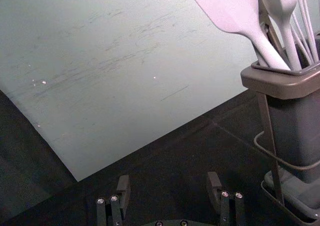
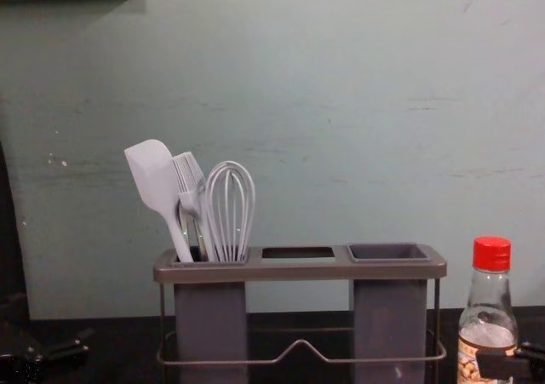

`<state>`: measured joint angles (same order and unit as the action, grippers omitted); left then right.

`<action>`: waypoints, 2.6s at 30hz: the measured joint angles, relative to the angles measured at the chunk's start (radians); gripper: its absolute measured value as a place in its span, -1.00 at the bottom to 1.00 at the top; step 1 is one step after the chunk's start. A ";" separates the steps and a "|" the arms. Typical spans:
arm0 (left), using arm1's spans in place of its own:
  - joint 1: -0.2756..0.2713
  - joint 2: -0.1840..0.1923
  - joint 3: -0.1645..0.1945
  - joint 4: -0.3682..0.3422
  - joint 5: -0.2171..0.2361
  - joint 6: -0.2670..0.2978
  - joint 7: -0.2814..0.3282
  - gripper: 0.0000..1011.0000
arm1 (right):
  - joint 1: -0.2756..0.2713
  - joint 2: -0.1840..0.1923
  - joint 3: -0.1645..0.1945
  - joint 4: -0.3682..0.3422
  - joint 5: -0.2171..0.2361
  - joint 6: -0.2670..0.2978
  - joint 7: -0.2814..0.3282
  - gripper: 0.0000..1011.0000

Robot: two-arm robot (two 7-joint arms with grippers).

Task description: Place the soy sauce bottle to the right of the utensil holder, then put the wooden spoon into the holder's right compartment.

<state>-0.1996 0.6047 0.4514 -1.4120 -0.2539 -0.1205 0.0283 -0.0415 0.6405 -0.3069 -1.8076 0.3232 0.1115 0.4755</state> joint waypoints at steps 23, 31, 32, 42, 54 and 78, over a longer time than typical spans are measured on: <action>0.000 0.000 0.000 0.000 0.000 0.000 0.000 0.99 | 0.062 -0.048 -0.010 -0.157 0.055 0.647 -0.185 0.99; 0.000 0.000 0.000 0.000 0.000 0.000 0.000 0.99 | 0.079 -0.139 -0.079 -0.205 -0.053 0.786 -0.338 0.99; 0.000 0.000 0.000 0.000 0.000 0.000 0.000 0.99 | 0.082 -0.150 -0.084 -0.202 -0.062 0.795 -0.350 0.99; 0.000 0.000 0.000 0.000 0.000 0.000 0.000 0.99 | 0.125 -0.277 -0.100 -0.112 -0.098 0.864 -0.410 0.99; 0.000 0.000 0.000 0.000 0.000 0.000 0.000 0.99 | 0.166 -0.344 -0.092 -0.034 -0.103 0.883 -0.388 0.99; 0.000 0.000 0.000 0.000 0.000 0.000 0.000 0.99 | 0.190 -0.394 -0.089 0.024 -0.159 0.911 -0.366 0.99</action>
<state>-0.1995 0.6047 0.4514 -1.4120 -0.2539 -0.1206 0.0283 0.1485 0.2461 -0.3959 -1.7832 0.1643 1.0222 0.1094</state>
